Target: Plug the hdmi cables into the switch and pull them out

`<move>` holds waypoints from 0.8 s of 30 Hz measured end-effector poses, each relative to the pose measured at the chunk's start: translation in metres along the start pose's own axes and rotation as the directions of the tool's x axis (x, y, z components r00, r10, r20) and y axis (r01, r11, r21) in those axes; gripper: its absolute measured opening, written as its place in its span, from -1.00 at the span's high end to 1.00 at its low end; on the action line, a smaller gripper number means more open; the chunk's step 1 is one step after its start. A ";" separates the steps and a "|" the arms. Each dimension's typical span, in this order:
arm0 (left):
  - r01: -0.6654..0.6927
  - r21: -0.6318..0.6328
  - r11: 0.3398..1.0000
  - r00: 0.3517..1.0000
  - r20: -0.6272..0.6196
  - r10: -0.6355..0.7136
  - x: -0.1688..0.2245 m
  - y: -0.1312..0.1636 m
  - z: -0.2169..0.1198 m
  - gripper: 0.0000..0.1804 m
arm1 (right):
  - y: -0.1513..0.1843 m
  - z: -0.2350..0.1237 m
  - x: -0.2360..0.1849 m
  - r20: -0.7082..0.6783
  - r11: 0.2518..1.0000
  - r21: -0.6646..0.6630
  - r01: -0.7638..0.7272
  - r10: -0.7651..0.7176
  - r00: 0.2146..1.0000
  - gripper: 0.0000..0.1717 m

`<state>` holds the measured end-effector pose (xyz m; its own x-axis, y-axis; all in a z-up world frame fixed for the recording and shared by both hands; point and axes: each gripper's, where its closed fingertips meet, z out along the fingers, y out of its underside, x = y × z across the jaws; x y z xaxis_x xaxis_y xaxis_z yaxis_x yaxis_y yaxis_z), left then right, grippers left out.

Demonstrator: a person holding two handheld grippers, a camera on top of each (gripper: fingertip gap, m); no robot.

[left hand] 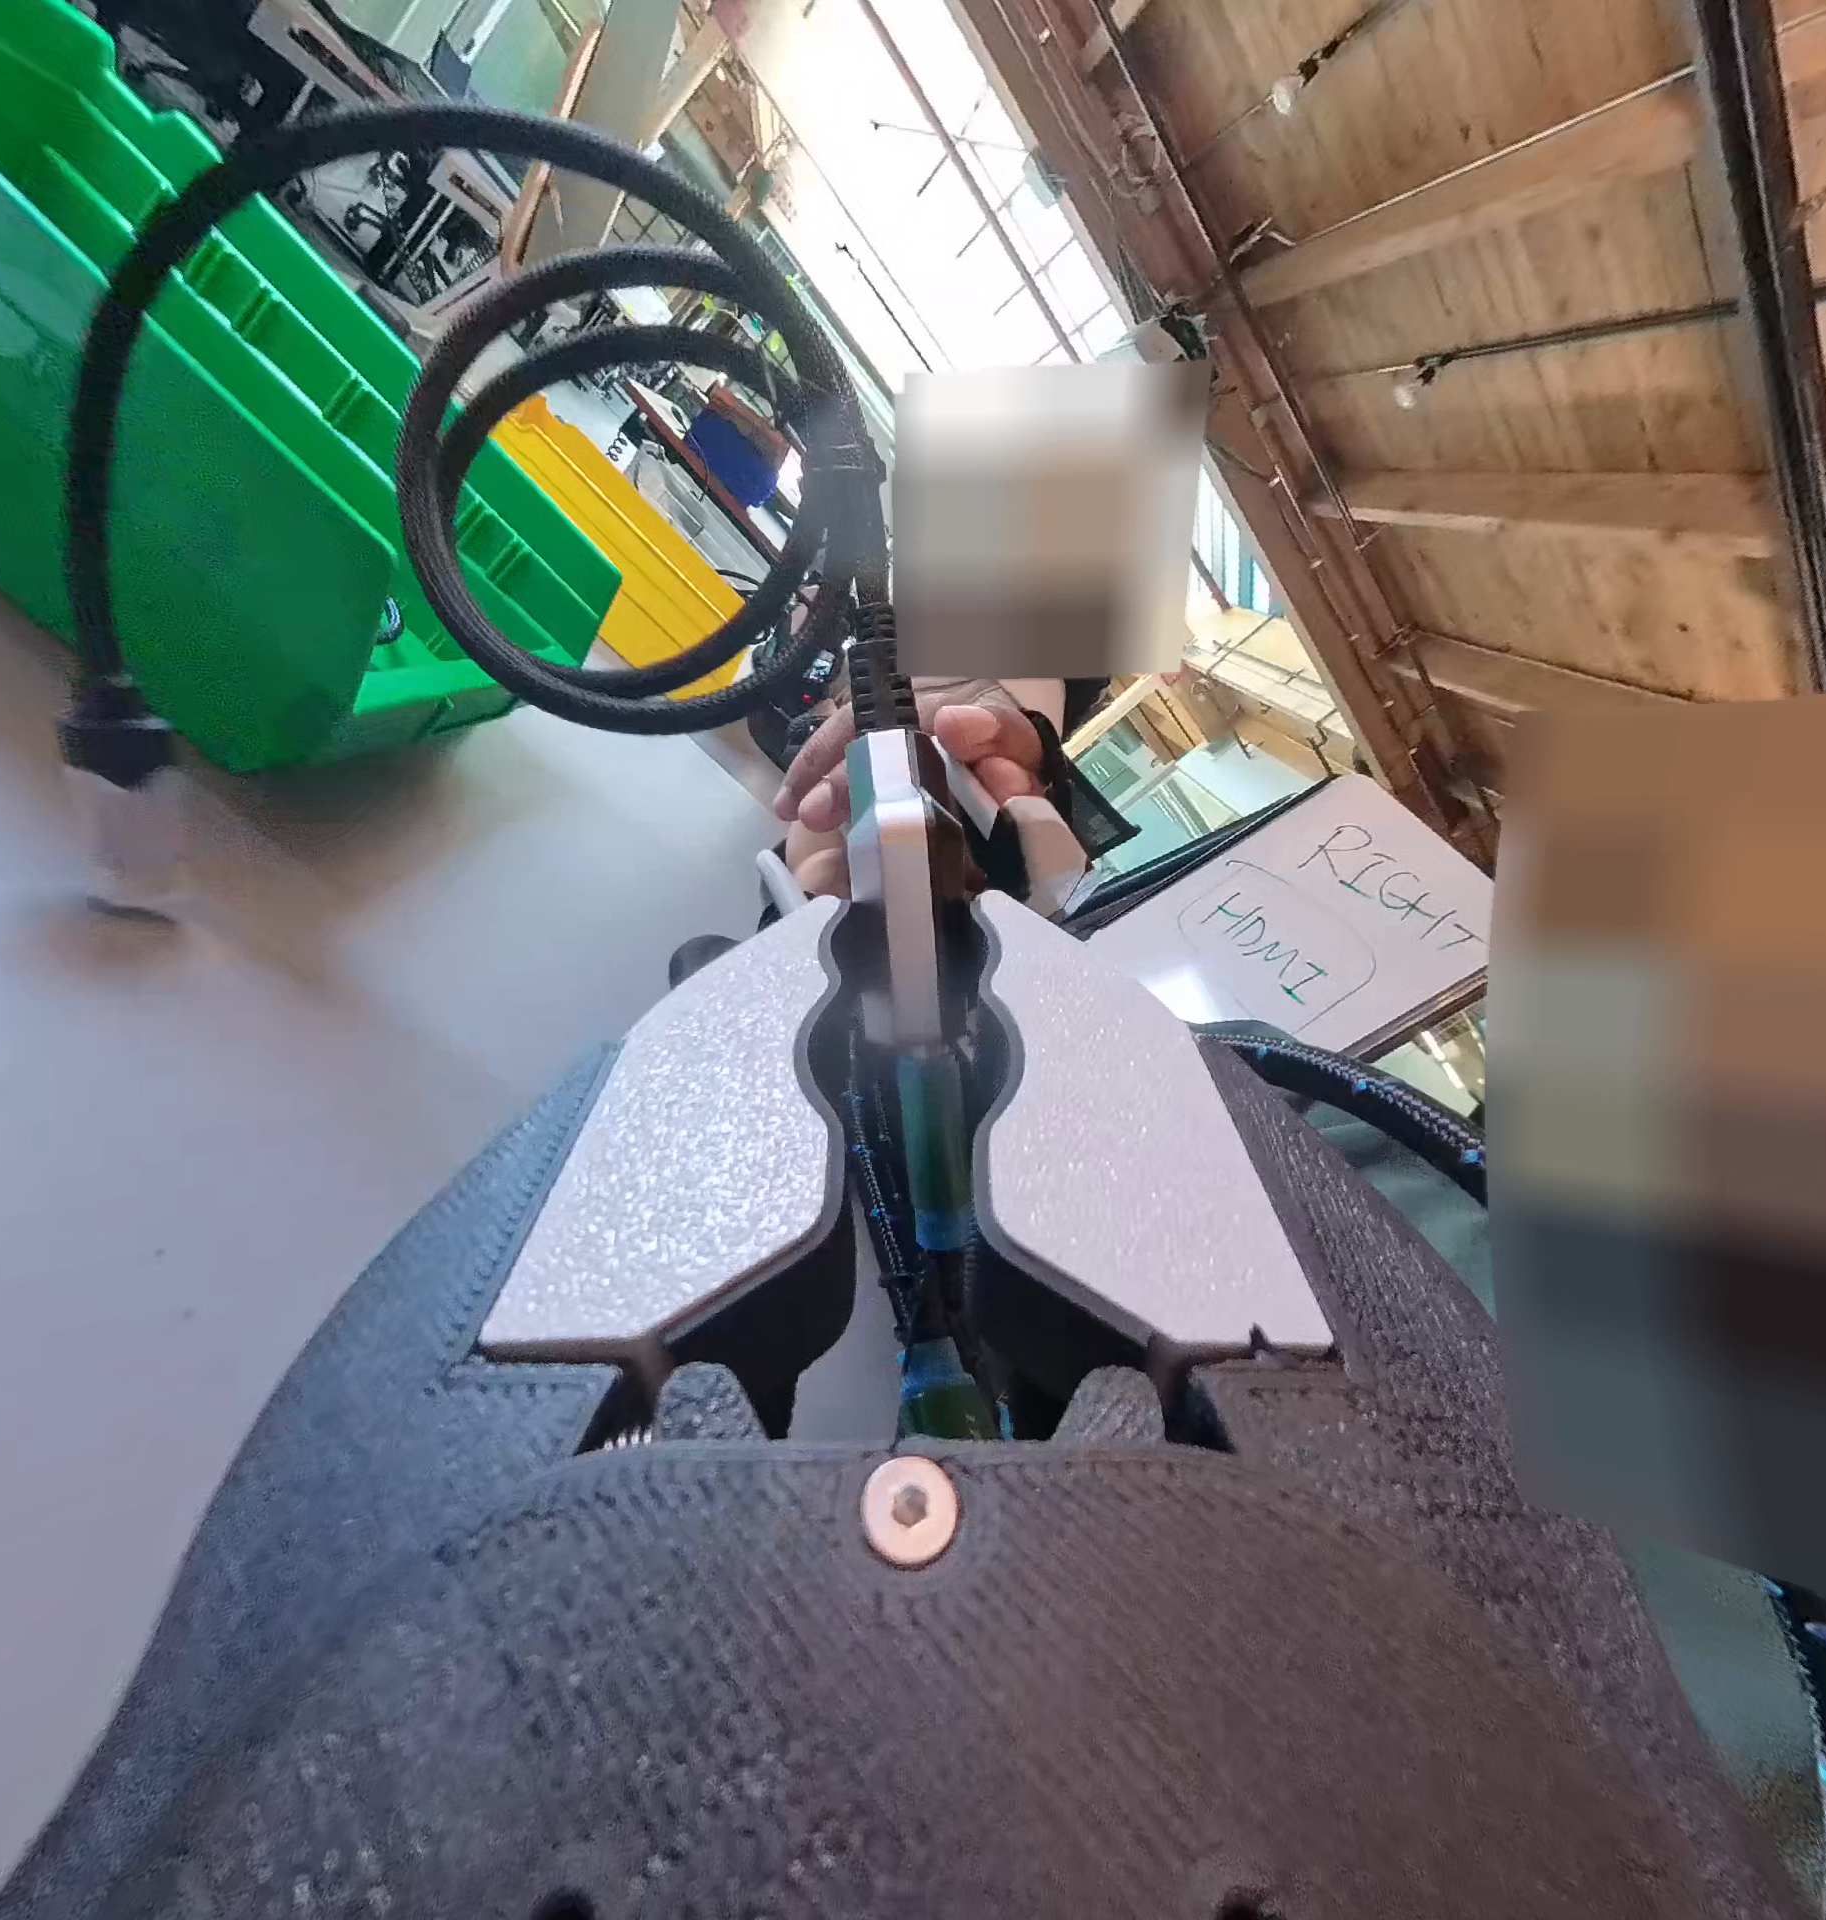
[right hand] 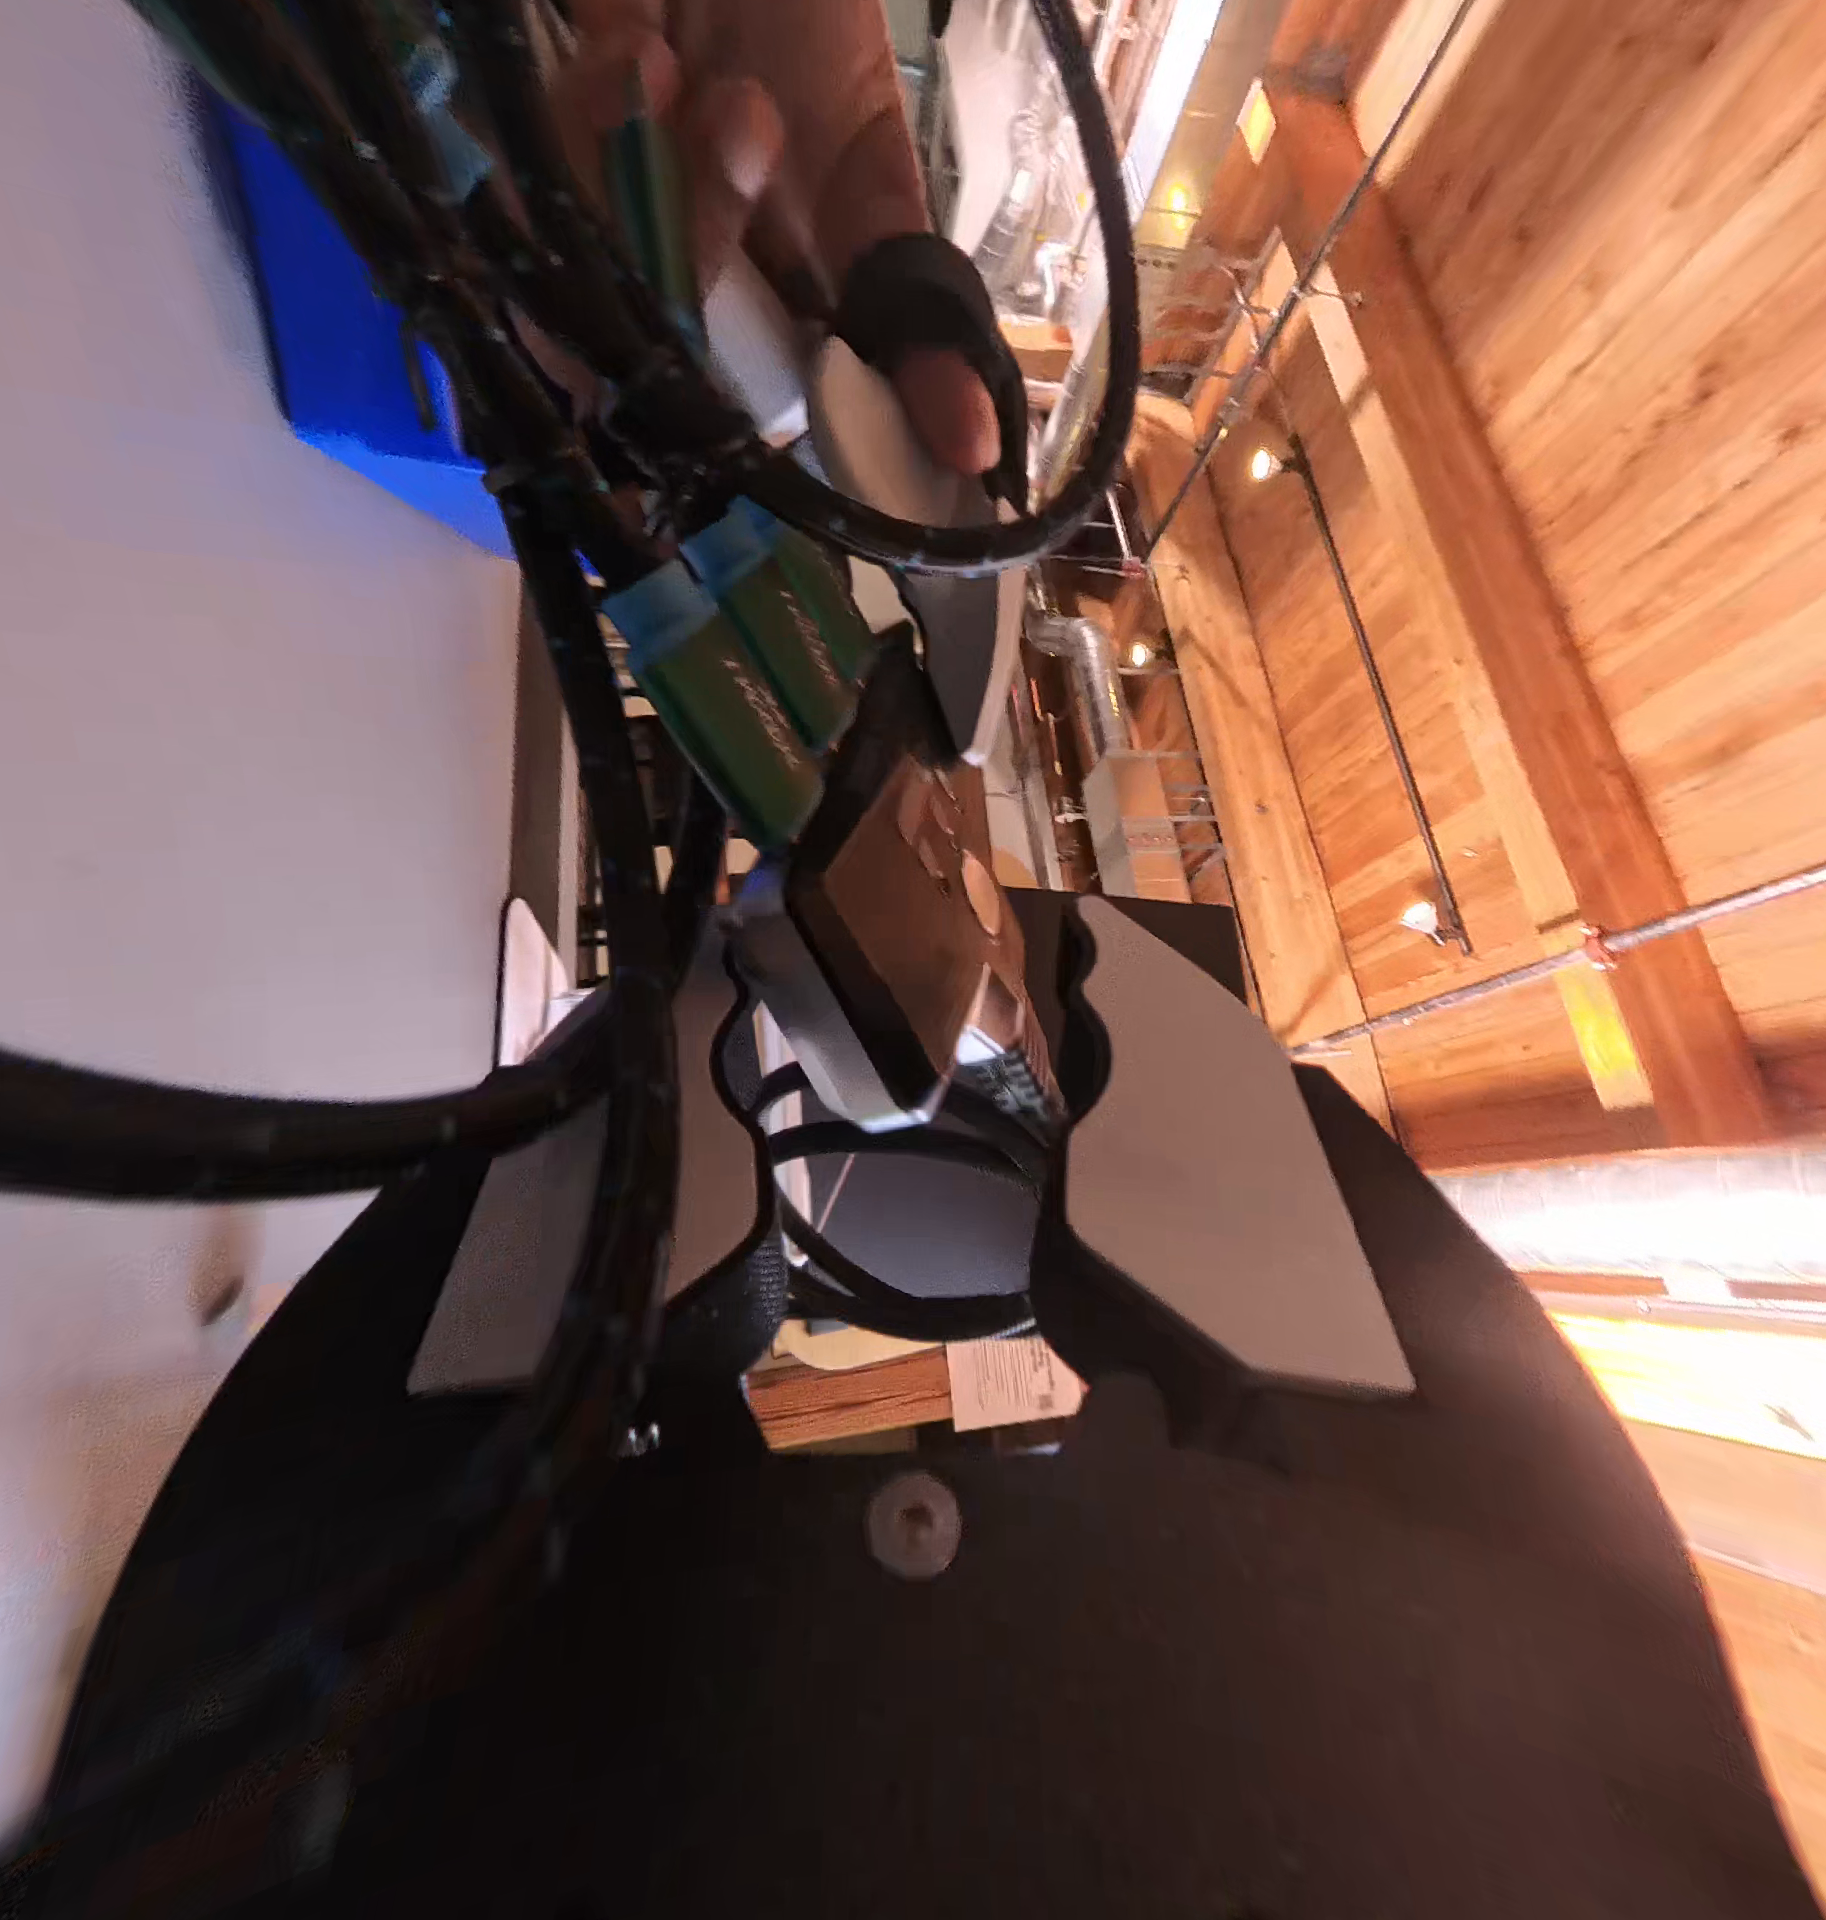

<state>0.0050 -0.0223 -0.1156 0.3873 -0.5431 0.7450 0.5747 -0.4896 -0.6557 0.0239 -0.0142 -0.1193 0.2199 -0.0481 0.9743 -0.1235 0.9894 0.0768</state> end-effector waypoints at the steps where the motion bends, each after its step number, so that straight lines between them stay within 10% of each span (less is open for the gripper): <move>1: 0.012 -0.007 1.000 1.000 0.001 -0.012 -0.002 0.004 0.002 0.79 | -0.002 0.002 -0.007 0.020 1.000 0.008 0.007 -0.007 1.000 0.36; 8: 0.088 -0.007 0.996 0.996 0.014 -0.087 -0.020 0.015 0.009 0.75 | -0.008 0.007 -0.024 0.124 1.000 -0.016 -0.011 0.013 0.992 0.66; 14: -0.300 0.039 0.953 0.942 0.171 0.290 -0.015 -0.027 -0.035 0.76 | 0.007 -0.005 -0.002 0.164 0.943 -0.061 -0.328 0.333 0.928 0.69; 18: -0.646 -0.241 0.724 0.669 0.279 0.689 -0.021 -0.010 -0.040 0.76 | 0.011 -0.010 0.000 0.238 0.831 -0.064 -0.552 0.550 0.800 0.70; 24: -0.886 -0.427 0.178 0.137 0.125 0.983 -0.001 0.025 -0.006 0.76 | -0.002 -0.016 -0.019 0.398 0.710 -0.067 -0.701 0.663 0.634 0.69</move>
<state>0.0146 -0.0385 -0.1336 0.7082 -0.4701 -0.5267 -0.5488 0.1026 -0.8296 0.0354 -0.0126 -0.1409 -0.3280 0.5706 0.7529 -0.1772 0.7456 -0.6423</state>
